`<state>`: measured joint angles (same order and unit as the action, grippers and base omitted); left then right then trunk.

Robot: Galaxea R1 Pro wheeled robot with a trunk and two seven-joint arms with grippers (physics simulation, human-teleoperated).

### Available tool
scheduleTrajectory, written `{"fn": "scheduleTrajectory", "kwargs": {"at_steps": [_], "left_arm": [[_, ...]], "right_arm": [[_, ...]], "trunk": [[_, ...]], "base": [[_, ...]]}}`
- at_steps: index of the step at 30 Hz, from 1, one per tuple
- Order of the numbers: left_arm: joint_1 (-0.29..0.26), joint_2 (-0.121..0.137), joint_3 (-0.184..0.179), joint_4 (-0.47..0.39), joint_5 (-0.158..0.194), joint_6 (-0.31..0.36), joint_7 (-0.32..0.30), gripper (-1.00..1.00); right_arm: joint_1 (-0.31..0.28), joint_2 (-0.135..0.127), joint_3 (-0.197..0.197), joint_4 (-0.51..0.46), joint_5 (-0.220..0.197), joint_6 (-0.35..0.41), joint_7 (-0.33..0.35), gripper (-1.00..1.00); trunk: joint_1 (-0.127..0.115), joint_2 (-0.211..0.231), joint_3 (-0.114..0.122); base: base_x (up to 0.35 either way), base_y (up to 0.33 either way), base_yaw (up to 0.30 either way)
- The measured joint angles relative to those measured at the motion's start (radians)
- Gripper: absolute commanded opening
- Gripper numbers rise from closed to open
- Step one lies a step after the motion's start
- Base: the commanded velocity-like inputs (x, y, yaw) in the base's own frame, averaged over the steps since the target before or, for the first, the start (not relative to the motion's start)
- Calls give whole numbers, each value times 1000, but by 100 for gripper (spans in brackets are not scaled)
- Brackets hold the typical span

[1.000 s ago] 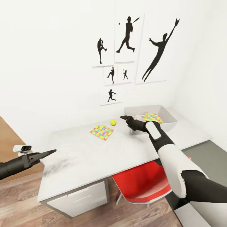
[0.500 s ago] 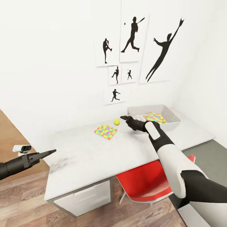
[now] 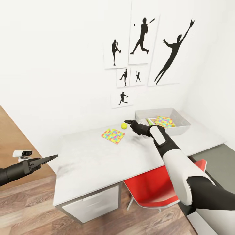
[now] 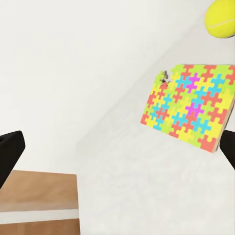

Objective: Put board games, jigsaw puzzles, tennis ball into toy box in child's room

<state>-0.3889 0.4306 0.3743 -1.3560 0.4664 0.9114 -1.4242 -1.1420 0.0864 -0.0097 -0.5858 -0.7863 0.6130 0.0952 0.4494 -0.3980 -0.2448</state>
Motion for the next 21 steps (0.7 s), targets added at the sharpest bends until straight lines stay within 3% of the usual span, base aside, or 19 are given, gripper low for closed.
{"fn": "scheduleTrajectory", "kwargs": {"at_steps": [8, 14, 21], "left_arm": [[0, 0, 0, 0, 0, 0, 0, 100], [0, 2, 0, 0, 0, 0, 0, 100], [0, 3, 0, 0, 0, 0, 0, 100]], "right_arm": [[0, 0, 0, 0, 0, -1, -1, 100], [0, 2, 0, 0, 0, -3, -1, 100], [0, 5, 0, 0, 1, -3, -3, 100]], "trunk": [[0, 0, 0], [0, 0, 0], [0, 0, 4]], "base": [[3, 25, 0], [123, 176, 13], [226, 210, 200]]}}
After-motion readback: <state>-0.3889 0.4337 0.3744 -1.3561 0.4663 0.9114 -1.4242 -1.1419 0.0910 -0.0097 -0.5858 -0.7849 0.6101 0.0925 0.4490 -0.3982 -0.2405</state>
